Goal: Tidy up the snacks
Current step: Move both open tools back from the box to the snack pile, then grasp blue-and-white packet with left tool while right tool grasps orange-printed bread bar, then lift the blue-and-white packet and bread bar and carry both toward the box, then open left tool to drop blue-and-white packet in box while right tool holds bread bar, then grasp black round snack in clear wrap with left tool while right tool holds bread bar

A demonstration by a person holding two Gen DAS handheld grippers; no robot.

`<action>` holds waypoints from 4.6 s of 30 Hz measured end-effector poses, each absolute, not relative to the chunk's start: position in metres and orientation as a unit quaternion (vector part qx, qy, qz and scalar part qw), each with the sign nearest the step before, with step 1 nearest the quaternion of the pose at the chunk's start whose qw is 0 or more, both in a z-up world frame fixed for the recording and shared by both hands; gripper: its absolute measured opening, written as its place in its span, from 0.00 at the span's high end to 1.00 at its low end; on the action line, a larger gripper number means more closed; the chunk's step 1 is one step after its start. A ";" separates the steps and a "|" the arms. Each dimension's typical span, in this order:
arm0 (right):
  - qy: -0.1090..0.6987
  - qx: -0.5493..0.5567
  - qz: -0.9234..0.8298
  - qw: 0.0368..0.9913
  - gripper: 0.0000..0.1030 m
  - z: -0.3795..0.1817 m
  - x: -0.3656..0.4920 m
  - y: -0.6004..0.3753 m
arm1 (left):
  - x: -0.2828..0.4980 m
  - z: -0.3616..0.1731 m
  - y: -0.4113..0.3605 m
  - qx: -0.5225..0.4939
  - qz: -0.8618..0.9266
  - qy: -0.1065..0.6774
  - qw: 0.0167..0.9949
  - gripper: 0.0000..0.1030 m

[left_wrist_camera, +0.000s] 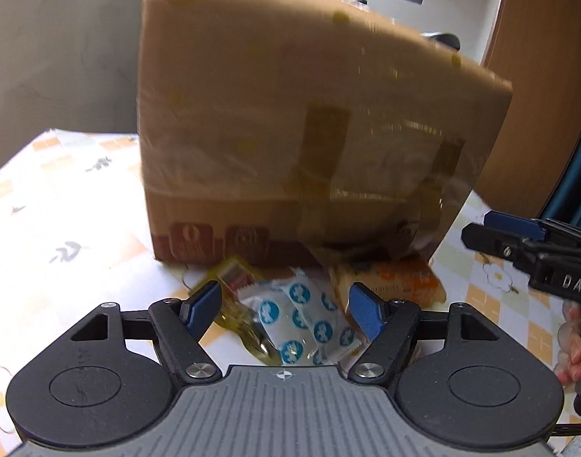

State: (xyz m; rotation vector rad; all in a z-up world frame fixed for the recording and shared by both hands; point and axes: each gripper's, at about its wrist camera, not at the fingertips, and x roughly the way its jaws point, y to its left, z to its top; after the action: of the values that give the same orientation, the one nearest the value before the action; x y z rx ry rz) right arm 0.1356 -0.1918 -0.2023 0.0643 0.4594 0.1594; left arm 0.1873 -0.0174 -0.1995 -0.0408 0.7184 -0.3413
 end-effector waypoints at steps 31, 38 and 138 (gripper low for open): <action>0.309 -0.053 0.189 0.931 0.42 -0.240 0.187 -0.154 | 0.181 -0.231 -0.022 0.009 -0.168 0.371 0.913 0.49; 0.328 -0.059 0.216 0.918 0.39 -0.245 0.185 -0.139 | 0.173 -0.228 -0.006 -0.001 -0.170 0.371 0.913 0.49; 0.169 0.073 0.102 0.978 0.68 -0.078 0.214 -0.198 | 0.191 -0.114 0.056 -0.061 -0.186 0.252 0.948 0.33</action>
State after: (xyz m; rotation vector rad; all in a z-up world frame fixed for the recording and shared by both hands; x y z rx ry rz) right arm 0.2136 -0.1976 -0.0781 0.1463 0.3409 0.2062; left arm 0.1911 0.0557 -0.1145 -0.1239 0.5135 -0.3789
